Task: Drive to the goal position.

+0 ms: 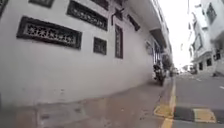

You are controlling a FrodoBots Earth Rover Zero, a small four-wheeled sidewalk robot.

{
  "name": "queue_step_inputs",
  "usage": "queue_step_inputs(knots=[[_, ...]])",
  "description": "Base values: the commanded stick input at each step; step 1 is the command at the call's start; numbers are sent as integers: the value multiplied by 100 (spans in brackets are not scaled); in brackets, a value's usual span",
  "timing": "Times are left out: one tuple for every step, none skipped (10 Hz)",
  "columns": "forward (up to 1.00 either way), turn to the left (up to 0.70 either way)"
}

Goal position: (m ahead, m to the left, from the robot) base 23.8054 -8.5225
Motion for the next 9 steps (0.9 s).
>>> queue_step_inputs(knots=[[100, -40], [100, -40], [100, -40], [100, -40], [100, -40], [100, -40], [100, -40], [100, -40], [100, -40]])
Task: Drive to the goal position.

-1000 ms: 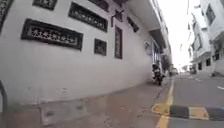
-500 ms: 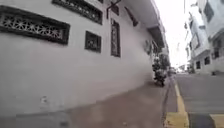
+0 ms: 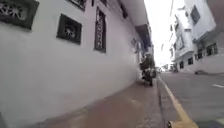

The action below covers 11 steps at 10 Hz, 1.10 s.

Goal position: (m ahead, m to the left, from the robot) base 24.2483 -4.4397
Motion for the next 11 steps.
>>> queue_step_inputs(knots=[[100, -40], [100, -40], [100, -40], [100, -40], [100, -40], [100, -40], [100, -40], [100, -40], [100, -40], [100, -40], [100, -40]])
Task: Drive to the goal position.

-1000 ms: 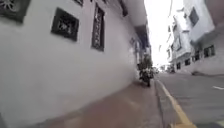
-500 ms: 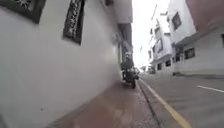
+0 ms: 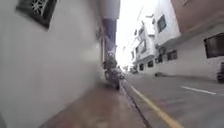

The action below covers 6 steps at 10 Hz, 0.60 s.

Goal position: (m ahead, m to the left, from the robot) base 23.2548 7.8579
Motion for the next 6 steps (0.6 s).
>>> queue_step_inputs(knots=[[100, -40], [100, -40], [100, -40], [100, -40], [100, -40], [100, -40]])
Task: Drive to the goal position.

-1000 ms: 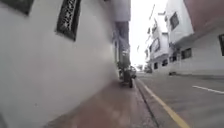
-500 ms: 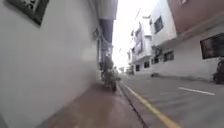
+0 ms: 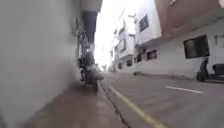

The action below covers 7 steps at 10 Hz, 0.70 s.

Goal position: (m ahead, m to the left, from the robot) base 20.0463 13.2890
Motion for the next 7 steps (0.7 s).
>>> queue_step_inputs(knots=[[100, -40], [100, -40], [100, -40], [100, -40], [100, -40], [100, -37], [100, 0]])
